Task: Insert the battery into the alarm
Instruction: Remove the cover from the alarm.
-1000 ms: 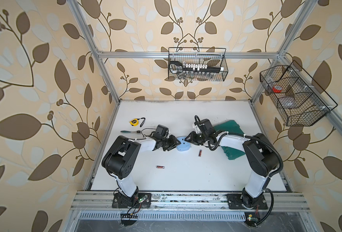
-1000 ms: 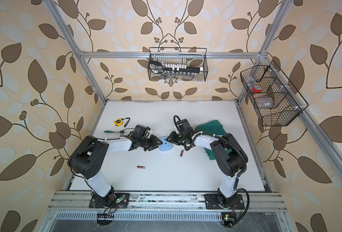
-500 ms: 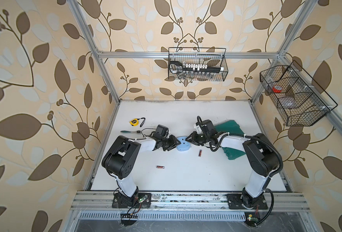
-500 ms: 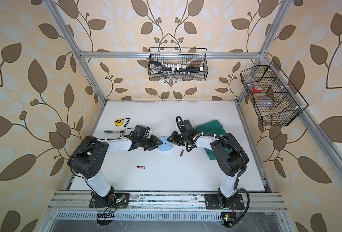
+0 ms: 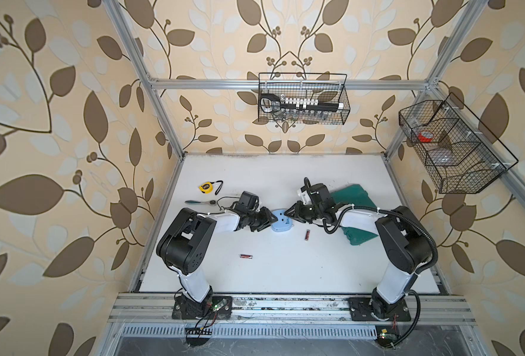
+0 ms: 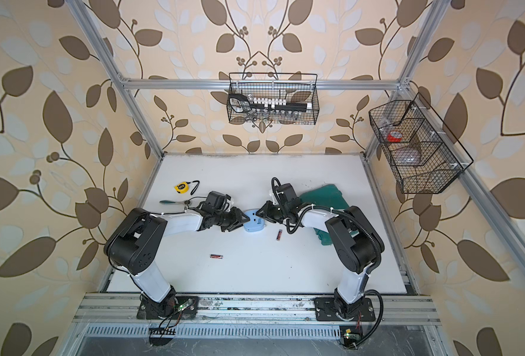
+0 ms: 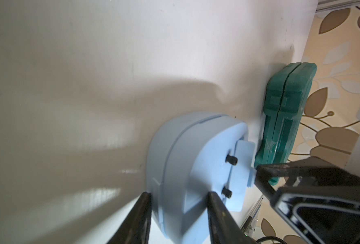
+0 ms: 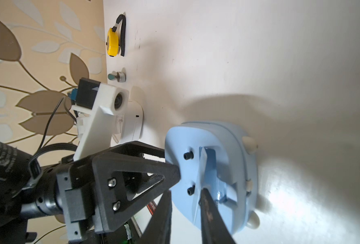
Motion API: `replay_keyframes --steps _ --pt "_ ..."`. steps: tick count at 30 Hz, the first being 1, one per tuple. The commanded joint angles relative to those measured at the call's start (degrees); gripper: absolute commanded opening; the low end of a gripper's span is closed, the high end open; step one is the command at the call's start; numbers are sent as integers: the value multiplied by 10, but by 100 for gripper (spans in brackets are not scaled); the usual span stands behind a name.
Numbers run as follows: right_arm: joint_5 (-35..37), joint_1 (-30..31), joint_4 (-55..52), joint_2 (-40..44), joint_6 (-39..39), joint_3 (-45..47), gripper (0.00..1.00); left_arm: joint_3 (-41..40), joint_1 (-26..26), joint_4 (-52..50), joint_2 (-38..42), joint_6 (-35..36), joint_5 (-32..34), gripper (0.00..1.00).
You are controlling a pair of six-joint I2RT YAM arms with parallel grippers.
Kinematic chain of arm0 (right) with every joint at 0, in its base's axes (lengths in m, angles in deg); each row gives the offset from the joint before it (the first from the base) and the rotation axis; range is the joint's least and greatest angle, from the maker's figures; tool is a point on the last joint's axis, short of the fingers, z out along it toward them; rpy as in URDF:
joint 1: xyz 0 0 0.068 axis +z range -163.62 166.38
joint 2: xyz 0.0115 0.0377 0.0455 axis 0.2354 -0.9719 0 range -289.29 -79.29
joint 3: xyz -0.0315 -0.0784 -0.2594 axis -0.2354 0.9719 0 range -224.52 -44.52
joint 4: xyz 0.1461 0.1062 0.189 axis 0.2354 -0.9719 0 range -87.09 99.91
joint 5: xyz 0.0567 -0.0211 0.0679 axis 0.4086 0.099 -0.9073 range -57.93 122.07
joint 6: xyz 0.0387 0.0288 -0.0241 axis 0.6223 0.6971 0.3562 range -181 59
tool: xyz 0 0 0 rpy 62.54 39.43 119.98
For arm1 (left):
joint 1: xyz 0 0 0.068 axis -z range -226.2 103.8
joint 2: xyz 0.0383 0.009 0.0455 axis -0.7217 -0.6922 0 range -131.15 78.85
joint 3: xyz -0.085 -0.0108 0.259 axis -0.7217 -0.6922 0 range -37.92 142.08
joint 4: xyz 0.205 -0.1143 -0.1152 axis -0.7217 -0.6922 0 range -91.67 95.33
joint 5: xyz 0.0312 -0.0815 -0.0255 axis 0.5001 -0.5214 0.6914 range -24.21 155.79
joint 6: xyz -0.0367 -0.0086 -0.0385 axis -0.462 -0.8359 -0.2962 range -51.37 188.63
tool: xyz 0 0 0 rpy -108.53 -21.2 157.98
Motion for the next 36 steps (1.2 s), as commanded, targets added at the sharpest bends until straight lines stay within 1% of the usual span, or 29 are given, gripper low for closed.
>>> replay_keyframes --steps 1,4,6,10,22,32,36 --pt "-8 3 11 17 6 17 24 -3 7 -51 -24 12 23 43" --pt "9 2 -2 23 2 17 24 -3 7 -50 -24 11 22 43" --pt "28 2 -19 27 -3 16 28 -3 7 -50 -24 11 22 43" --pt "45 3 -40 30 -10 13 30 -3 7 -49 -24 11 22 43" --pt "38 5 -58 4 -14 -6 29 -2 7 -47 -27 12 19 43" --pt "60 9 -88 -20 -34 -34 31 1 7 -50 -28 14 17 43" --pt "56 12 -87 -25 -36 -38 32 3 7 -51 -28 15 17 43"
